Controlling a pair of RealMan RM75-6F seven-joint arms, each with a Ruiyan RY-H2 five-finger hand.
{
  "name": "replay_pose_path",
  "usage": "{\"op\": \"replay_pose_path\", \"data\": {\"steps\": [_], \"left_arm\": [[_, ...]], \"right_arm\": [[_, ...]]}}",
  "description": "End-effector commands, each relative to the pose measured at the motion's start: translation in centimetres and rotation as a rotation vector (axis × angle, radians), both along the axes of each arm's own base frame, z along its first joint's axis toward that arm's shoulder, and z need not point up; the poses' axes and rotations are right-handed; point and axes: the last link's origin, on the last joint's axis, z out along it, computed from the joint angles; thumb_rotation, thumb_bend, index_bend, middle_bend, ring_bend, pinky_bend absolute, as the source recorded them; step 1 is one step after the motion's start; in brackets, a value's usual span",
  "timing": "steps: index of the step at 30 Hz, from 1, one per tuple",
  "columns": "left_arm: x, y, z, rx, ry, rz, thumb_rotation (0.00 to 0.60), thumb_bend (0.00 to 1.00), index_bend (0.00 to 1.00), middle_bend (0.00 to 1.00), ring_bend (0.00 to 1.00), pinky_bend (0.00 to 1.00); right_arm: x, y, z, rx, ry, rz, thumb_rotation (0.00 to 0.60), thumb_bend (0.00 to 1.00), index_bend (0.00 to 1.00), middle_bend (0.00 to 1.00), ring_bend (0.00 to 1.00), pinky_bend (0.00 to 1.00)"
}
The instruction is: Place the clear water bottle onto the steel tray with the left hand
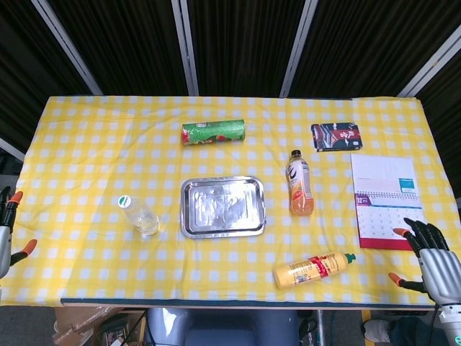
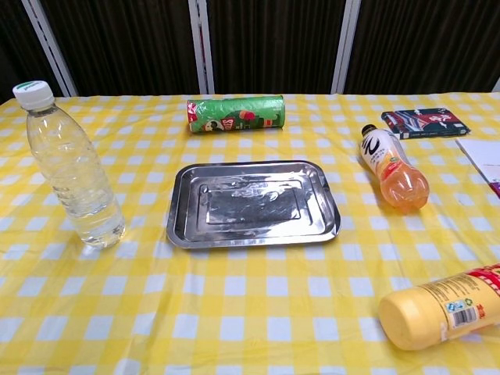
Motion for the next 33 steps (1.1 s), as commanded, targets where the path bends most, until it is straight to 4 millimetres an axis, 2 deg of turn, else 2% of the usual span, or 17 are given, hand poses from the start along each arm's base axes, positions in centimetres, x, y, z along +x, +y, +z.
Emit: {"op": "replay_pose_path", "data": {"steps": [1, 8, 15, 17, 23, 33], "left_arm": [[0.1, -0.1, 0.2, 0.005, -0.005, -0.004, 0.600, 0.19, 0.07, 0.00, 0.00, 0.00], [0.2, -0.4, -0.2, -0.023, -0.019, 0.002, 0.600, 0.19, 0.07, 0.00, 0.00, 0.00], [0.9, 0.0, -1.3, -0.072, -0.080, -0.021, 0.600, 0.10, 0.06, 0.00, 0.00, 0.00], [1.3, 0.6, -2.0, -0.112, -0.158, -0.039, 0.600, 0.10, 0.06, 0.00, 0.00, 0.00], [2.6, 2.8, -5.3, -0.298, -0.613, -0.043, 0.600, 0.09, 0.06, 0.00, 0.00, 0.00], [3.4, 4.3, -7.2, -0.356, -0.910, -0.053, 0.600, 0.10, 0.11, 0.06, 0.00, 0.00]], "right_arm": [[0.1, -0.1, -0.3, 0.003, -0.007, 0.015, 0.600, 0.16, 0.24, 0.10, 0.06, 0.05], [0.3, -0.5, -1.0, -0.015, -0.057, 0.050, 0.600, 0.16, 0.21, 0.10, 0.06, 0.05], [0.1, -0.4, -0.8, -0.021, -0.054, 0.033, 0.600, 0.16, 0.17, 0.10, 0.06, 0.05], [0.1, -0.4, -0.8, -0.019, -0.053, 0.027, 0.600, 0.16, 0.17, 0.10, 0.06, 0.05], [0.2, -0.4, -0.7, -0.008, -0.057, 0.024, 0.600, 0.16, 0.17, 0.10, 0.06, 0.05], [0.1, -0.3, -0.5, 0.011, -0.062, 0.014, 0.600, 0.16, 0.17, 0.10, 0.06, 0.05]]}}
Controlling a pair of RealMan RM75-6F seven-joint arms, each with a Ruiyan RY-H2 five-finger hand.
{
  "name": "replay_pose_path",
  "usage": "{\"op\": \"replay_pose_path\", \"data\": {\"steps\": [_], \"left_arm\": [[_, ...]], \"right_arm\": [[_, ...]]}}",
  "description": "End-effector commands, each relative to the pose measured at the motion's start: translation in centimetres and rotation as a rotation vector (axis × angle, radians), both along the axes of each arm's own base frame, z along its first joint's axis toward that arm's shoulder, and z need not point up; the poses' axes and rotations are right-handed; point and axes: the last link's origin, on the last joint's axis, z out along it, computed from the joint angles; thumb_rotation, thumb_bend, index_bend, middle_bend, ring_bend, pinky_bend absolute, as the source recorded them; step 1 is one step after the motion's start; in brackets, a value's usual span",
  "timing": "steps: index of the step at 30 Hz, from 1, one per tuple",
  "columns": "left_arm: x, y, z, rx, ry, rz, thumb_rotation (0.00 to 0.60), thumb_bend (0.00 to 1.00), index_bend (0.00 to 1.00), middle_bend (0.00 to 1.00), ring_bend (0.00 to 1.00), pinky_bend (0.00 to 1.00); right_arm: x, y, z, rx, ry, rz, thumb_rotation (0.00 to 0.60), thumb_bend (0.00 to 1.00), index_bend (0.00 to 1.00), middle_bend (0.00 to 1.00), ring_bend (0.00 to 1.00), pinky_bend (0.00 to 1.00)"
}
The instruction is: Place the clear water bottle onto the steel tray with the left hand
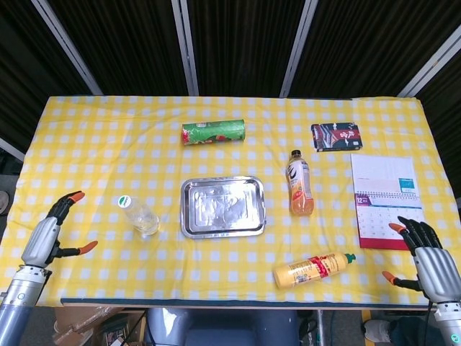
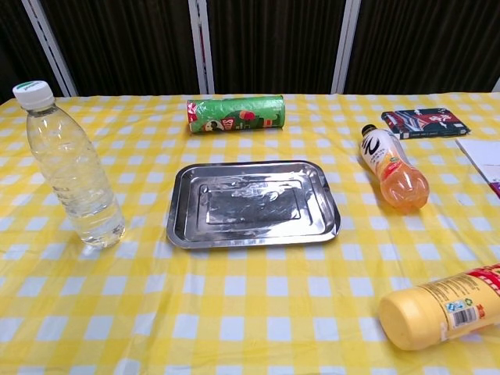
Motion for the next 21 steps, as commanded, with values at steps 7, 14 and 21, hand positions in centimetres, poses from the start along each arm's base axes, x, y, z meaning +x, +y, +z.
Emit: {"op": "replay_pose_path", "data": {"steps": [7, 14, 21], "left_arm": [[-0.1, 1.5, -2.6, -0.076, -0.182, 0.019, 0.600, 0.11, 0.12, 0.07, 0.00, 0.00], [-1.0, 2.5, -5.2, -0.076, -0.258, 0.043, 0.600, 0.11, 0.13, 0.07, 0.00, 0.00], [-1.3, 3.5, -7.5, -0.085, -0.274, 0.050, 0.600, 0.12, 0.14, 0.07, 0.00, 0.00]], "right_arm": [[0.2, 0.1, 0.0, 0.013, -0.009, -0.002, 0.600, 0.16, 0.17, 0.10, 0.06, 0.05], [0.0, 0.1, 0.1, 0.022, -0.012, -0.015, 0.600, 0.16, 0.17, 0.10, 0.06, 0.05], [-0.1, 0.1, 0.1, 0.032, -0.016, -0.021, 0.600, 0.16, 0.17, 0.10, 0.06, 0.05]]}}
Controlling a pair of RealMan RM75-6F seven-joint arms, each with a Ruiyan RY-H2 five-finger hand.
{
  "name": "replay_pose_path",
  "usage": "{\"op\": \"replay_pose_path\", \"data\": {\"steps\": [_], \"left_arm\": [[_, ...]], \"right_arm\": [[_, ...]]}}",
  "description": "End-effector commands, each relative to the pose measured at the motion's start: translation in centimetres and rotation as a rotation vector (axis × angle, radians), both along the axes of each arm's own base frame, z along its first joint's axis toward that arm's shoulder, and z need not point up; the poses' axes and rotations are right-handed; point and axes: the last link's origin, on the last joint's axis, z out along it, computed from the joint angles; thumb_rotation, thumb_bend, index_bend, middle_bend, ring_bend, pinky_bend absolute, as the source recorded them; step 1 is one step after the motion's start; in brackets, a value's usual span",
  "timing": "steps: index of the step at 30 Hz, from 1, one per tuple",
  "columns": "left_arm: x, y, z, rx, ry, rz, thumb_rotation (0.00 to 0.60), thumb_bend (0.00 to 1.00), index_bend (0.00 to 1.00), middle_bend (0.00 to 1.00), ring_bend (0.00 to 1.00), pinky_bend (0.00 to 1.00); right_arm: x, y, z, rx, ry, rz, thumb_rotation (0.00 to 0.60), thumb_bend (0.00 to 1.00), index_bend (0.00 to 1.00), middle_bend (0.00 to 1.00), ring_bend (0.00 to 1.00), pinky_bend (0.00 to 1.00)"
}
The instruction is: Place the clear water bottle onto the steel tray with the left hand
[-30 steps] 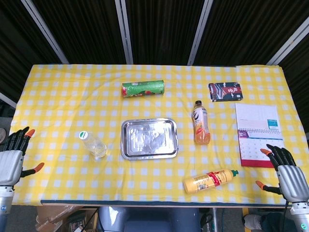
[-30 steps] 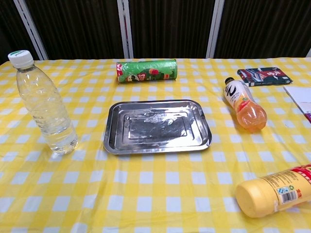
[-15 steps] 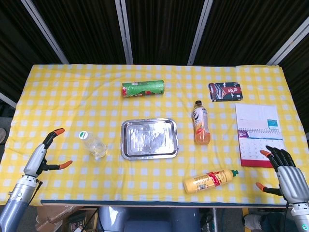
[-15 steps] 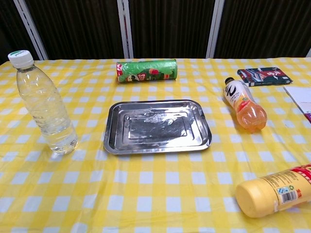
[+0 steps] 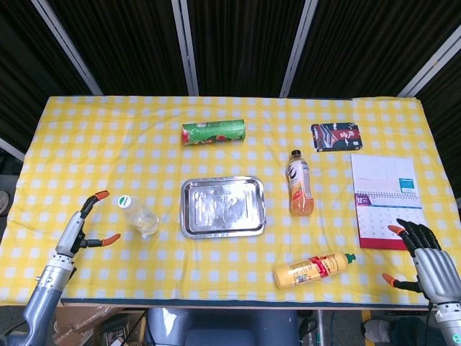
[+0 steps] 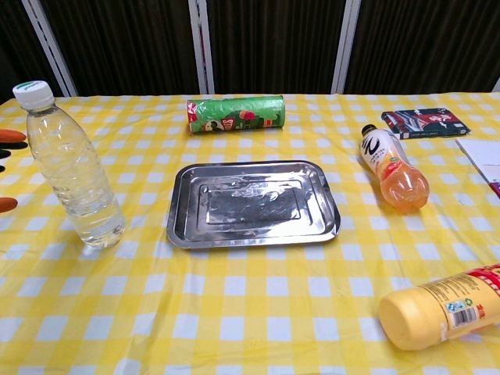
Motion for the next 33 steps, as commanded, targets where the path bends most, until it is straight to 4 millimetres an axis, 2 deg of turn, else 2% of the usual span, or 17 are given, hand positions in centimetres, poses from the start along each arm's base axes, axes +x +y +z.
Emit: {"op": "replay_pose_path", "data": {"steps": [1, 8, 15, 23, 26, 29, 33], "left_arm": [[0.2, 0.6, -1.4, -0.017, -0.006, -0.004, 0.600, 0.12, 0.14, 0.07, 0.00, 0.00], [1.4, 1.1, -3.3, -0.043, -0.038, -0.032, 0.600, 0.12, 0.14, 0.08, 0.00, 0.00], [3.4, 1.8, -4.4, -0.055, -0.046, -0.079, 0.600, 0.12, 0.15, 0.09, 0.00, 0.00], [4.3, 2.0, -5.5, -0.064, -0.044, -0.074, 0.600, 0.17, 0.18, 0.09, 0.00, 0.00], [4.4, 1.9, -6.2, -0.074, -0.048, -0.067, 0.600, 0.21, 0.21, 0.10, 0.00, 0.00], [4.6, 1.9, -6.8, -0.076, -0.051, -0.064, 0.600, 0.30, 0.23, 0.12, 0.00, 0.00], [4.9, 2.1, -7.3, -0.070, -0.073, -0.056, 0.600, 0.40, 0.31, 0.20, 0.00, 0.02]], "right_arm": [[0.0, 0.0, 0.0, 0.005, 0.000, -0.002, 0.600, 0.16, 0.17, 0.10, 0.06, 0.05], [-0.1, -0.1, -0.1, 0.015, 0.004, -0.005, 0.600, 0.16, 0.17, 0.10, 0.06, 0.05], [-0.1, 0.0, -0.2, 0.025, 0.005, -0.005, 0.600, 0.16, 0.17, 0.10, 0.06, 0.05], [-0.1, 0.0, 0.0, 0.024, -0.003, -0.009, 0.600, 0.16, 0.17, 0.10, 0.06, 0.05], [-0.2, 0.1, 0.1, 0.026, -0.007, -0.011, 0.600, 0.16, 0.17, 0.10, 0.06, 0.05], [-0.2, 0.0, 0.1, 0.025, -0.012, -0.012, 0.600, 0.16, 0.17, 0.10, 0.06, 0.05], [-0.3, 0.0, 0.2, 0.028, -0.017, -0.014, 0.600, 0.16, 0.17, 0.10, 0.06, 0.05]]}}
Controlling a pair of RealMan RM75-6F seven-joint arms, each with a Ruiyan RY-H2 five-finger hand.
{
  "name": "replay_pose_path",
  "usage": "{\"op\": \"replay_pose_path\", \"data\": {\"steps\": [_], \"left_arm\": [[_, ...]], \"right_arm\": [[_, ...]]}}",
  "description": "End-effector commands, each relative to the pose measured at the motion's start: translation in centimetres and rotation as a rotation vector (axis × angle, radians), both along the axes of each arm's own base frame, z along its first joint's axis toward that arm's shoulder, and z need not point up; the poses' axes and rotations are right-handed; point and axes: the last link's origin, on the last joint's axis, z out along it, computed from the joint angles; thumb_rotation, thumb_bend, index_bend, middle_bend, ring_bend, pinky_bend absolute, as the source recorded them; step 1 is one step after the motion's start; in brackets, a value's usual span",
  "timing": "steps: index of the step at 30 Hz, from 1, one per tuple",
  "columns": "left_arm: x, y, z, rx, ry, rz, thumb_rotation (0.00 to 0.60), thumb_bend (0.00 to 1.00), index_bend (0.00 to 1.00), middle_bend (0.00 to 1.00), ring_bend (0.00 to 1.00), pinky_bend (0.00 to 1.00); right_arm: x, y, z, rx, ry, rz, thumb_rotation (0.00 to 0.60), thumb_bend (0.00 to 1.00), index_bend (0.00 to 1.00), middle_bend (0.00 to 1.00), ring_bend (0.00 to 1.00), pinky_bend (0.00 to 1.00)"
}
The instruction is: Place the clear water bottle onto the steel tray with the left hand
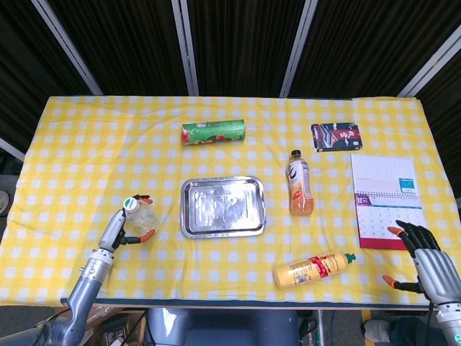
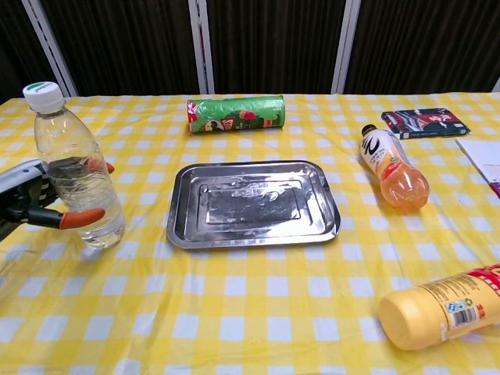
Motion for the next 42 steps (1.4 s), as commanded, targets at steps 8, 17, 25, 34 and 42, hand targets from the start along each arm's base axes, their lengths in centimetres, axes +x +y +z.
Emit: {"op": "replay_pose_path", "data": {"steps": [8, 17, 25, 34, 42], "left_arm": [[1.2, 0.8, -0.3, 0.069, -0.035, -0.001, 0.600, 0.45, 0.50, 0.39, 0.04, 0.12], [1.4, 0.8, 0.7, 0.120, -0.074, 0.018, 0.600, 0.47, 0.56, 0.53, 0.13, 0.12], [2.5, 0.8, 3.7, 0.119, -0.118, -0.010, 0.600, 0.46, 0.58, 0.54, 0.14, 0.12], [4.3, 0.7, 8.9, 0.176, -0.108, -0.010, 0.600, 0.46, 0.58, 0.54, 0.14, 0.12], [8.5, 0.8, 12.0, 0.222, -0.156, -0.086, 0.600, 0.45, 0.58, 0.54, 0.14, 0.12]], "right_arm": [[-0.2, 0.1, 0.2, 0.017, -0.013, -0.008, 0.600, 0.16, 0.17, 0.10, 0.06, 0.05], [-0.2, 0.1, 0.2, 0.025, -0.012, -0.011, 0.600, 0.16, 0.17, 0.10, 0.06, 0.05], [-0.3, 0.0, 0.0, 0.030, -0.009, -0.014, 0.600, 0.16, 0.18, 0.10, 0.06, 0.05], [-0.1, 0.0, -0.2, 0.045, -0.006, -0.009, 0.600, 0.16, 0.18, 0.10, 0.06, 0.05], [0.0, 0.0, -0.3, 0.049, -0.004, -0.009, 0.600, 0.16, 0.18, 0.10, 0.06, 0.05]]}}
